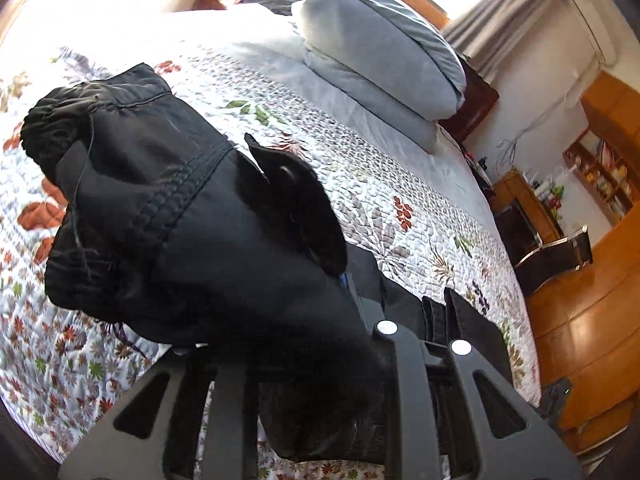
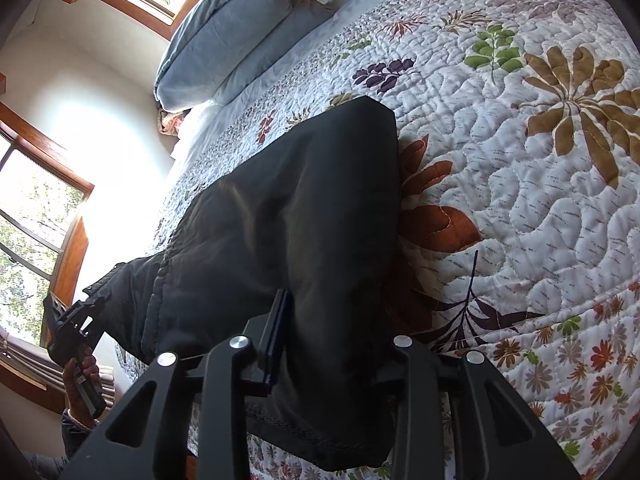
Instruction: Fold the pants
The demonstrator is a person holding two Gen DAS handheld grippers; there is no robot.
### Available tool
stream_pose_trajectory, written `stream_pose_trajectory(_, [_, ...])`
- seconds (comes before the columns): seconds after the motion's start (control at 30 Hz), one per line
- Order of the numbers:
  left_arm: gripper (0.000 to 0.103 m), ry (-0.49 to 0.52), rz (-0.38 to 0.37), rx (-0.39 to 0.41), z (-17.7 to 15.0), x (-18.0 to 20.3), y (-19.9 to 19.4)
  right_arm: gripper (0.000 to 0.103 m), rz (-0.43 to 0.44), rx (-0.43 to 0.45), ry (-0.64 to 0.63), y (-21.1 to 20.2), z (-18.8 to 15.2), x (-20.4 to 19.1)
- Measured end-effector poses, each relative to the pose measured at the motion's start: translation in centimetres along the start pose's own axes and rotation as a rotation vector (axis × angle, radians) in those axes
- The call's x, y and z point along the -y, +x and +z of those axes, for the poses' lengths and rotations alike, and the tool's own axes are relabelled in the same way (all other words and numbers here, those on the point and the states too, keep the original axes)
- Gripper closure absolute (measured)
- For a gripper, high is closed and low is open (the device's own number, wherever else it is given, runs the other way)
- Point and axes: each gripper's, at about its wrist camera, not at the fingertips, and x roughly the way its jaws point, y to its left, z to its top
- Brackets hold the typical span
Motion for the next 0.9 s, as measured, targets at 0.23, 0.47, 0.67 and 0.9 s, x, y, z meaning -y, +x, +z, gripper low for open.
stream_pose_trajectory(0.23, [0.080,0.390,0.001,-0.040,-4.0,7.6,1.0,0.066,0.014,-0.002,0.016,0.0,0.0,0.4])
stream_pose_trajectory(0.47, [0.070,0.586,0.015,-0.106,-7.4,11.1,3.3,0.059,-0.022,0.047,0.039,-2.2,-0.1,0.4])
stream_pose_trajectory(0.67, [0.060,0.692,0.012,-0.160,-9.5,12.9,4.7,0.051,-0.141,0.190,0.037,-6.3,0.7,-0.4])
stream_pose_trajectory(0.9, [0.042,0.743,-0.037,-0.228,-11.3,13.7,5.1,0.032,0.083,0.165,-0.004,-6.0,2.5,-5.0])
